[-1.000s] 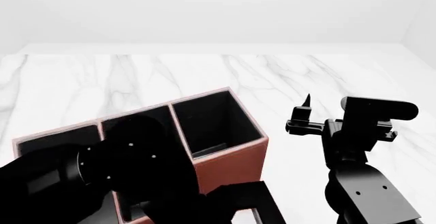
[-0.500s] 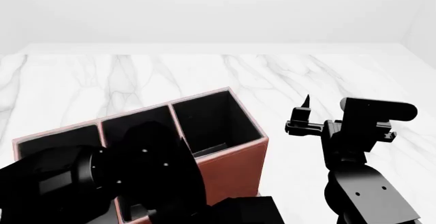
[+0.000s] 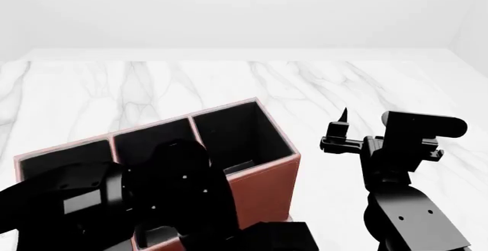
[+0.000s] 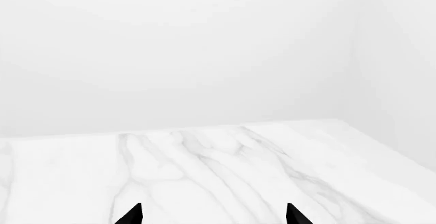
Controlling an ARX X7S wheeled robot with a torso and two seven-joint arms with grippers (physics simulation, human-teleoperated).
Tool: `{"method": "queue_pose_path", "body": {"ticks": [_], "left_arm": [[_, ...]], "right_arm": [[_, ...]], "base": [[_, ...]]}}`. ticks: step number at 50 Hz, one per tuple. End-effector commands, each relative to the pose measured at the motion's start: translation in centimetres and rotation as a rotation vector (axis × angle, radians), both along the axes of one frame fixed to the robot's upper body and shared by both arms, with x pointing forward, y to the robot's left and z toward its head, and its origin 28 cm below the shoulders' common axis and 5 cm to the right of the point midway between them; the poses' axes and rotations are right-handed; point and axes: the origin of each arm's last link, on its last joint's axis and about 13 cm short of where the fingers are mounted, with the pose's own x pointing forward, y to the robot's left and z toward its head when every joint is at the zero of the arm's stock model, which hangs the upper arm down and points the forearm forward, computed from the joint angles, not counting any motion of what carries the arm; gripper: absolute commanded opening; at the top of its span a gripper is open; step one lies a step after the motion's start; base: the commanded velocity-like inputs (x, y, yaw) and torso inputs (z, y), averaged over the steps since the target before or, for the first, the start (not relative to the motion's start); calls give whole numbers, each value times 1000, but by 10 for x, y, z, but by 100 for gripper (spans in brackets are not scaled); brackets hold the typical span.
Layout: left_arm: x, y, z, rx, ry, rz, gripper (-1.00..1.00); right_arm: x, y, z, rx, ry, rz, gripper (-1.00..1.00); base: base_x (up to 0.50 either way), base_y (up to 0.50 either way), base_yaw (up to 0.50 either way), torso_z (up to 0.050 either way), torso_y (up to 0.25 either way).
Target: Pick up the book and place it in the left compartment of the caddy.
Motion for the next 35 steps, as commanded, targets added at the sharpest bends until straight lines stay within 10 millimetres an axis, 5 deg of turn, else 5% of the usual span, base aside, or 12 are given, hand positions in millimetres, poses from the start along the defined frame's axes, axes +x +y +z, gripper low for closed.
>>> {"method": "queue_pose_path", "body": {"ticks": [1, 35], "left_arm": [[2, -4, -3, 6, 0, -16, 100], [6, -19, -20, -32, 33, -98, 100]], "right_arm": [[0, 0, -1, 2, 1, 2, 100], [1, -2, -8, 8, 14, 2, 100]], "base": [[0, 0, 0, 0, 0], [0, 0, 0, 0, 0]]}}
